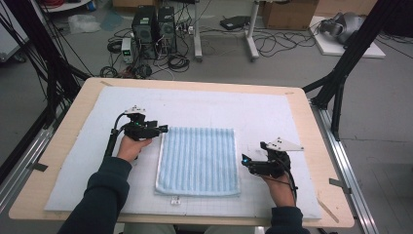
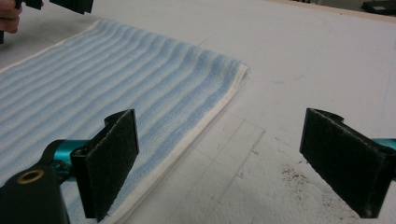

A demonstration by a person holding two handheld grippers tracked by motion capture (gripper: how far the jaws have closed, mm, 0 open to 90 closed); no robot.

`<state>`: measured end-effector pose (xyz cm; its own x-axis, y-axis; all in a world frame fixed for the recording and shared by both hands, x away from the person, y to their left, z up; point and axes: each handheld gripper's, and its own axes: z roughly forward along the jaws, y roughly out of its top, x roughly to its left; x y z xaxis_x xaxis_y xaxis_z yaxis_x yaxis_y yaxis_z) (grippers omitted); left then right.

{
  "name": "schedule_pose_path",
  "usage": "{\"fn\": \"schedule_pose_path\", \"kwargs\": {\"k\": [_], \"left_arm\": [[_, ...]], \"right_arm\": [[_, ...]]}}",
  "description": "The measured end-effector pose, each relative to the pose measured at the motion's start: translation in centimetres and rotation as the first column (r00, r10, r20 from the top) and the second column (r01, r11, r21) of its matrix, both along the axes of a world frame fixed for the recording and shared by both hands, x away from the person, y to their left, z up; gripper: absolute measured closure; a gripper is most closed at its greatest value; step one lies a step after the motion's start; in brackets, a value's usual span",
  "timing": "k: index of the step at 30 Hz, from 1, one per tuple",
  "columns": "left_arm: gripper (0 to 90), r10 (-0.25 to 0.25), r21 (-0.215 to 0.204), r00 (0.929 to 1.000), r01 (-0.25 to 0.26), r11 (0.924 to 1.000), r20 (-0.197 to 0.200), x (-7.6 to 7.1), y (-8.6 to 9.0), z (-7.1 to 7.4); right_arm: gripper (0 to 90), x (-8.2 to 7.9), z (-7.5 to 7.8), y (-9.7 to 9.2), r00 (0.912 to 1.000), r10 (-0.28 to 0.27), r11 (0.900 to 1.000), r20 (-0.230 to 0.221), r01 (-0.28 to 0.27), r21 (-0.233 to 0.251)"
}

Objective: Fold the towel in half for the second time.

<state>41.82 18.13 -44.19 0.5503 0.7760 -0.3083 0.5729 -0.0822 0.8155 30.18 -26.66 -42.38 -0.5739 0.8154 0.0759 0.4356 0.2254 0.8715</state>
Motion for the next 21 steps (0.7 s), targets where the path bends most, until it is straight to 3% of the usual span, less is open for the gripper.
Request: {"fn": "schedule_pose_path", "kwargs": {"k": [9, 11, 13, 18, 19, 20, 21], "left_arm": [[48.8, -0.025, 0.083, 0.9996, 0.024, 0.9963, 0.011, 0.2, -1.2, -1.0], [54.2, -0.045, 0.124, 0.9989, 0.043, 0.9913, 0.010, 0.2, -1.6, -1.0], [58.1, -0.056, 0.194, 0.9984, 0.052, 0.9797, 0.014, 0.2, -2.3, -0.9], [68.5, -0.048, 0.206, 0.9987, 0.043, 0.9776, 0.020, 0.2, -2.3, -0.9], [77.2, -0.074, 0.202, 0.9970, 0.068, 0.9770, 0.022, 0.1, -2.4, -0.9], [83.0, -0.076, 0.224, 0.9966, 0.067, 0.9724, 0.032, 0.0, -2.6, -0.9], [83.9, -0.078, 0.228, 0.9962, 0.067, 0.9714, 0.039, 0.0, -2.7, -0.9]], "right_arm": [[10.9, 0.1, -0.1, 0.1, 0.9999, -0.008, 1.0000, -0.014, 0.008, -0.004], [10.8, 0.1, -0.2, 0.1, 0.9999, -0.006, 0.9999, -0.014, 0.006, -0.009], [10.8, 0.2, -0.3, 0.2, 0.9999, -0.003, 0.9999, -0.012, 0.003, -0.014], [10.9, 0.2, -0.3, 0.3, 0.9999, -0.003, 0.9999, -0.015, 0.003, -0.013], [10.8, 0.3, -0.3, 0.3, 0.9999, -0.003, 0.9999, -0.016, 0.003, -0.016], [10.9, 0.3, -0.3, 0.4, 0.9998, -0.001, 0.9998, -0.019, 0.001, -0.017], [10.9, 0.4, -0.4, 0.4, 0.9998, -0.005, 0.9998, -0.019, 0.004, -0.018]]}}
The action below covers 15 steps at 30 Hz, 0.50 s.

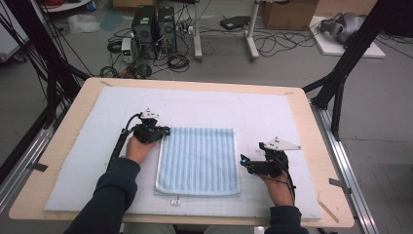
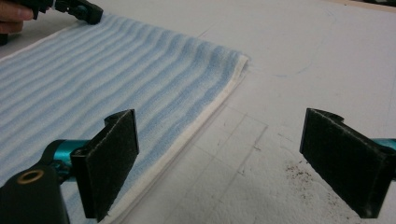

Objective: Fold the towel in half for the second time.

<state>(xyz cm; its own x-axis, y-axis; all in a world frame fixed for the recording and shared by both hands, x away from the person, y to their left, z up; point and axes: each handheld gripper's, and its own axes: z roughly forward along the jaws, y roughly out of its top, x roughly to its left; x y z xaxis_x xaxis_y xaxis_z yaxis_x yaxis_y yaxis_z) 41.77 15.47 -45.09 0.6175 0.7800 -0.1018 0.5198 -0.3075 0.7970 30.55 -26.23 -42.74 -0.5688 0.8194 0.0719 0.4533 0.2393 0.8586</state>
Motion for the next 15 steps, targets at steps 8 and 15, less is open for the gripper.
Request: {"fn": "schedule_pose_path", "kwargs": {"k": [8, 15], "left_arm": [[85.3, -0.001, -0.026, 0.9999, 0.001, 0.9997, -0.015, 0.1, 0.3, 0.0], [85.4, -0.010, -0.098, 0.9994, 0.007, 0.9951, -0.033, 0.3, 0.8, -0.1]], "right_arm": [[10.9, 2.0, 0.4, 0.9, 0.9995, 0.007, 0.9999, -0.029, -0.007, -0.010], [11.0, 6.5, 0.5, 2.3, 0.9912, 0.055, 0.9981, -0.121, -0.058, -0.022]]}}
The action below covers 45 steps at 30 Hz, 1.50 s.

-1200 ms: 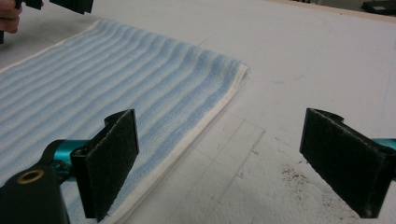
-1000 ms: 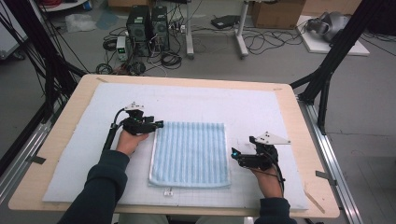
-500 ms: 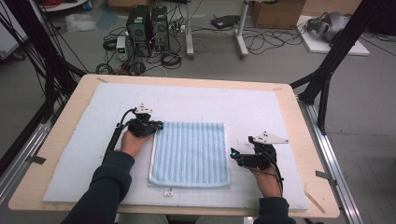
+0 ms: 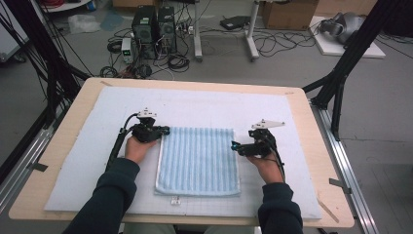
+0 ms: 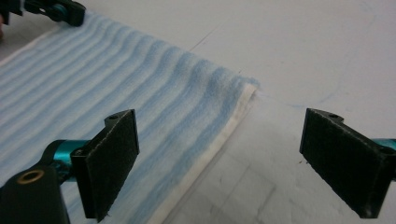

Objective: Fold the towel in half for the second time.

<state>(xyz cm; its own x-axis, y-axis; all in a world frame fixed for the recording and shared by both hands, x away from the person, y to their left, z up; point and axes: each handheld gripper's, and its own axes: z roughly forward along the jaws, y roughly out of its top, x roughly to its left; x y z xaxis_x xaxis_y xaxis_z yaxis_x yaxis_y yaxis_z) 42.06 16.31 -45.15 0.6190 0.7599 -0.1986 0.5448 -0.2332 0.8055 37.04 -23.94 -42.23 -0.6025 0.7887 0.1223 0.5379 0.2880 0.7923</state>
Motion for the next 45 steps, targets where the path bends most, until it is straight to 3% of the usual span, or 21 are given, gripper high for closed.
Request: {"fn": "schedule_pose_path", "kwargs": {"k": [5, 10, 15, 20, 23, 25, 28, 35, 38, 41, 45], "left_arm": [[85.3, -0.004, -0.004, 1.0000, 0.004, 1.0000, 0.005, 0.0, 0.0, 0.0], [85.4, -0.009, -0.011, 1.0000, 0.009, 0.9999, 0.002, 0.0, 0.1, 0.0], [85.3, -0.013, -0.020, 0.9999, 0.013, 0.9997, -0.001, 0.0, 0.2, 0.0], [85.3, -0.013, -0.035, 0.9999, 0.013, 0.9993, -0.007, 0.1, 0.3, 0.0], [85.4, -0.020, -0.033, 0.9998, 0.019, 0.9993, -0.008, 0.1, 0.4, 0.0], [85.6, -0.015, -0.042, 0.9999, 0.015, 0.9990, -0.002, 0.2, 0.6, 0.1], [85.6, 0.007, -0.099, 0.9999, -0.005, 0.9951, 0.012, 0.5, 1.2, 0.7], [85.7, 0.015, -0.129, 0.9947, -0.002, 0.9916, 0.102, 2.3, 0.9, 4.1], [85.7, 0.021, -0.149, 0.9917, -0.002, 0.9889, 0.127, 2.8, 1.1, 4.9], [85.6, 0.020, -0.166, 0.9906, 0.003, 0.9861, 0.135, 2.7, 1.4, 5.2], [85.6, 0.004, -0.176, 0.9897, 0.021, 0.9841, 0.143, 2.1, 1.7, 5.2]], "right_arm": [[18.9, 2.9, -0.5, 0.9, 0.9991, 0.020, 0.9989, -0.038, -0.021, -0.042], [31.2, 4.5, -1.3, 1.8, 0.9970, 0.042, 0.9970, -0.065, -0.046, -0.063], [41.1, 4.9, -2.1, 2.0, 0.9945, 0.055, 0.9943, -0.090, -0.063, -0.086], [60.4, 4.9, -2.1, 2.5, 0.9936, 0.090, 0.9896, -0.067, -0.097, -0.106], [80.5, 4.9, -2.0, 2.5, 0.9893, 0.120, 0.9873, -0.083, -0.127, -0.095], [83.9, 4.8, -1.9, 2.6, 0.9863, 0.140, 0.9837, -0.088, -0.148, -0.102], [85.0, 4.8, -1.7, 2.6, 0.9881, 0.137, 0.9835, -0.069, -0.144, -0.110], [85.3, 5.6, 0.2, 2.4, 0.9977, 0.059, 0.9939, 0.033, -0.055, -0.095], [85.3, 6.1, 1.6, 2.3, 0.9963, 0.018, 0.9973, 0.084, -0.012, -0.072], [85.3, 6.2, 2.7, 2.5, 0.9920, 0.017, 0.9977, 0.125, -0.008, -0.067], [85.2, 5.9, 2.7, 2.5, 0.9900, 0.041, 0.9970, 0.135, -0.032, -0.071]]}}
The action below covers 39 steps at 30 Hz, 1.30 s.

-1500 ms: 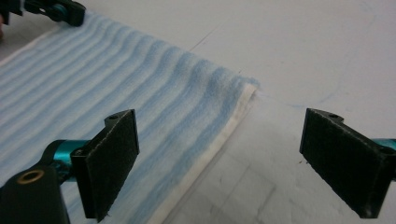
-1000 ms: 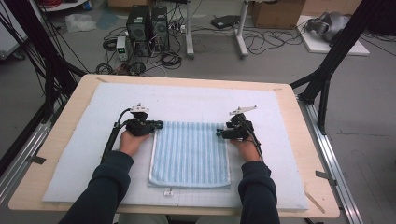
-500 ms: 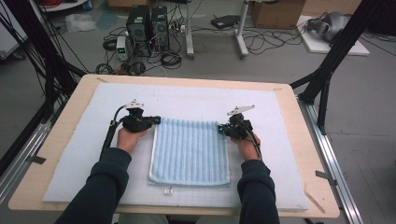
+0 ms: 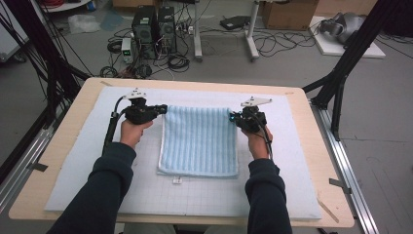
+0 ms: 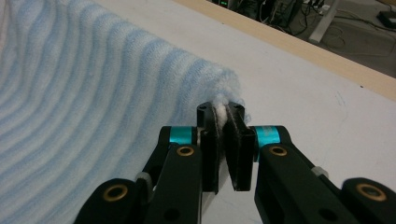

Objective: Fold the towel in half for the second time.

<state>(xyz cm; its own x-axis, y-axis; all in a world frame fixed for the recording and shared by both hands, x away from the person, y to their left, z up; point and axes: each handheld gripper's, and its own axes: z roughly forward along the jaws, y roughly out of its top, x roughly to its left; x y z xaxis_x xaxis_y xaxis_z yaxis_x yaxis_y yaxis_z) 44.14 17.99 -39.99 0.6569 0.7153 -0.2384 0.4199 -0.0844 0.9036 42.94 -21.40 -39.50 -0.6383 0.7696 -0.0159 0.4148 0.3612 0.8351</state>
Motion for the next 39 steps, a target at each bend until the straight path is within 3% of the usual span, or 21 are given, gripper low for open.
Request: {"fn": "schedule_pose_path", "kwargs": {"k": [5, 16, 18, 20, 24, 32, 39], "left_arm": [[85.5, -0.028, -0.002, 0.9996, 0.028, 0.9996, -0.011, -1.4, 0.3, -0.6], [85.3, -0.078, -0.019, 0.9964, 0.079, 0.9967, 0.031, -4.9, 1.1, -1.8], [85.2, -0.089, -0.020, 0.9954, 0.090, 0.9958, 0.035, -5.7, 1.3, -1.9], [85.3, -0.095, -0.021, 0.9945, 0.096, 0.9952, 0.045, -6.4, 1.5, -2.1], [85.2, -0.113, -0.043, 0.9922, 0.116, 0.9923, 0.051, -7.8, 1.7, -2.5], [85.0, -0.163, -0.027, 0.9848, 0.165, 0.9860, 0.060, -10.2, 1.6, -3.0], [84.8, -0.186, 0.014, 0.9816, 0.186, 0.9825, 0.041, -11.5, 1.7, -4.1]], "right_arm": [[85.2, -1.1, 0.1, -0.3, 0.9995, 0.027, 0.9990, 0.018, -0.028, 0.034], [85.1, -4.7, -0.6, -0.8, 0.9920, 0.118, 0.9927, 0.046, -0.119, 0.022], [85.1, -5.3, -0.7, -0.7, 0.9903, 0.136, 0.9906, 0.028, -0.136, 0.008], [85.1, -6.0, -0.6, -0.6, 0.9884, 0.141, 0.9899, 0.057, -0.142, 0.005], [85.1, -7.3, -1.0, -0.6, 0.9865, 0.153, 0.9881, 0.060, -0.153, 0.009], [85.0, -10.1, -1.8, -1.1, 0.9837, 0.168, 0.9856, 0.065, -0.169, 0.008], [84.9, -11.9, -3.0, -1.2, 0.9817, 0.182, 0.9827, 0.057, -0.183, 0.025]]}}
